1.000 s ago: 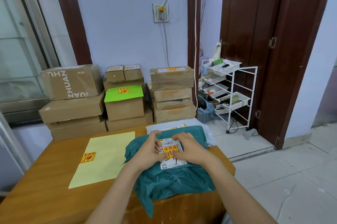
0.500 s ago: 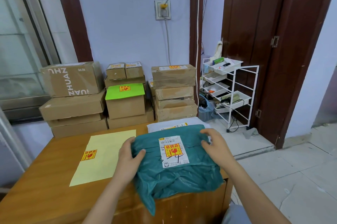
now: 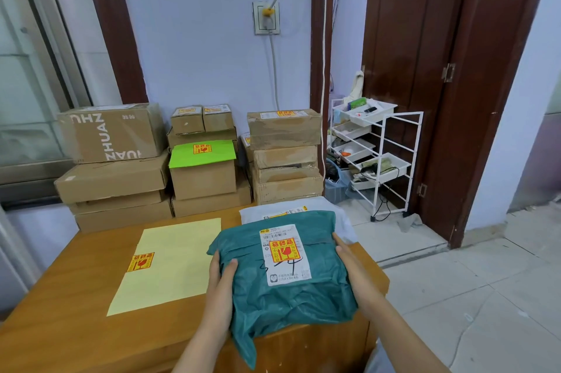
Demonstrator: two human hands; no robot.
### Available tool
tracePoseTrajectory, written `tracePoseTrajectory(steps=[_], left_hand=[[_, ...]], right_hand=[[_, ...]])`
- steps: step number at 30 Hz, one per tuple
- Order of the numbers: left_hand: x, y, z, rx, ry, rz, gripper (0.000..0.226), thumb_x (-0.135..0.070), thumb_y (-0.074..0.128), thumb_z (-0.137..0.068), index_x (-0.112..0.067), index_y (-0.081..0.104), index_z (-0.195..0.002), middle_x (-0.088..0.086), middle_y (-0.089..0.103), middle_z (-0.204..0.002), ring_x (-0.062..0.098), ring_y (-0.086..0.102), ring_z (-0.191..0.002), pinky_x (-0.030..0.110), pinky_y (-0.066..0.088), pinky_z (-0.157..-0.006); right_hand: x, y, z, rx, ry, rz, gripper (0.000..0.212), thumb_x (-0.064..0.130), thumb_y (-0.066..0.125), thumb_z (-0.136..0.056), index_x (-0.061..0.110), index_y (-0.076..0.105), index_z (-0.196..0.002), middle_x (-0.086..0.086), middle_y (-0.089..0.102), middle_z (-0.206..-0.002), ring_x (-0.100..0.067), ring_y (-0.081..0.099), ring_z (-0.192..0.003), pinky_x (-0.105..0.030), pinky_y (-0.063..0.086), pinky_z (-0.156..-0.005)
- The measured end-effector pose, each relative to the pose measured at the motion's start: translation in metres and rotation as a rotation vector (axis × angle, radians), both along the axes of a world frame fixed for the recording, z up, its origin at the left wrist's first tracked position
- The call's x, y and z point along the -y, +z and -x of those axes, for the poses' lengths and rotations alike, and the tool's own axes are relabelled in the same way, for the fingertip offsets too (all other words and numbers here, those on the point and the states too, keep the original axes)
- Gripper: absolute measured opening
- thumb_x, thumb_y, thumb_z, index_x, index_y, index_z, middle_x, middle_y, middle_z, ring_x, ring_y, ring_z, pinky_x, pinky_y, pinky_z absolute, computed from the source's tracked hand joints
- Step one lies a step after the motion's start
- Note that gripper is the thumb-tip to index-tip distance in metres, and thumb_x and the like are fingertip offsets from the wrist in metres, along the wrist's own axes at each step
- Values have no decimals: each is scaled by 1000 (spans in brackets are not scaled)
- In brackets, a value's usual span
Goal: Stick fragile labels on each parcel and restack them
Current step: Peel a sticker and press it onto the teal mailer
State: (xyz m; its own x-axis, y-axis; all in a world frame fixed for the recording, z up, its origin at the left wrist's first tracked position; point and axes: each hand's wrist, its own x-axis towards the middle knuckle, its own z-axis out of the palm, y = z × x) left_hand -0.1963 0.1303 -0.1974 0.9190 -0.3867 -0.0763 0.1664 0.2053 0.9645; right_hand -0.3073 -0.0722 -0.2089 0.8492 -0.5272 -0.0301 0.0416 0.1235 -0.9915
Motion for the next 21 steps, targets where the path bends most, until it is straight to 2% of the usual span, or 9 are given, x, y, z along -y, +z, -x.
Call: tracePoseTrajectory(steps=[3, 5, 8, 11, 14, 16, 19, 21], left_hand=[[0, 0, 2, -17, -13, 47, 46, -29, 46, -98, -35, 34, -142, -6, 55, -121, 12, 58, -99, 32, 48, -73], [0, 0, 5, 1, -18, 60, 48, -27, 47, -98, -36, 32, -142, -9, 55, -120, 11, 57, -100, 31, 48, -74], [-2, 1, 9, 76, 3, 54, 57, -24, 51, -96, -41, 23, -143, -10, 45, -131, 13, 54, -108, 31, 48, -81], [-6, -3, 11, 176, 15, 28, 62, -23, 55, -94, -54, 22, -136, -15, 34, -140, 15, 44, -124, 37, 44, -98], [-10, -7, 16, 249, 7, -29, 63, -33, 61, -86, -69, 25, -123, -16, 33, -146, 13, 41, -131, 44, 39, -107], [-8, -8, 19, 212, -13, -34, 63, -40, 63, -79, -71, 27, -121, -13, 38, -144, 16, 45, -128, 47, 42, -105], [-6, -11, 17, 94, -25, 20, 57, -32, 59, -87, -58, 32, -131, -7, 50, -136, 19, 56, -115, 42, 51, -92], [-5, -8, 15, 24, -33, 73, 54, -28, 55, -92, -50, 34, -136, -5, 55, -128, 18, 60, -108, 37, 53, -81]], right_hand=[[-3, -1, -2, 35, 15, -53, 38, 37, 36, -100, 38, 43, -137, 6, 52, -137, -12, 54, -121, -28, 47, -95], [-6, 2, -1, 50, 15, -72, 36, 37, 38, -99, 41, 42, -134, 8, 50, -138, -14, 51, -124, -33, 44, -101], [-7, 4, -2, 68, 13, -45, 47, 36, 39, -99, 45, 26, -143, 16, 43, -137, -9, 47, -123, -23, 47, -91], [-6, 6, 0, 64, 17, 19, 44, 34, 42, -98, 54, 30, -135, 28, 46, -125, 3, 51, -113, -15, 50, -81], [-7, 6, 0, 38, 23, 43, 43, 37, 45, -96, 56, 35, -133, 22, 45, -130, -2, 49, -118, -19, 50, -88], [-7, 5, -1, 41, 26, 24, 48, 40, 46, -94, 50, 33, -139, 16, 46, -134, -5, 50, -119, -22, 51, -88], [-8, 4, -2, 55, 39, -23, 63, 51, 53, -85, 44, 32, -144, 10, 43, -143, -14, 48, -127, -35, 45, -102], [-7, 3, -3, 80, 40, -43, 64, 58, 60, -83, 44, 37, -141, 9, 43, -144, -15, 47, -129, -42, 40, -108]])
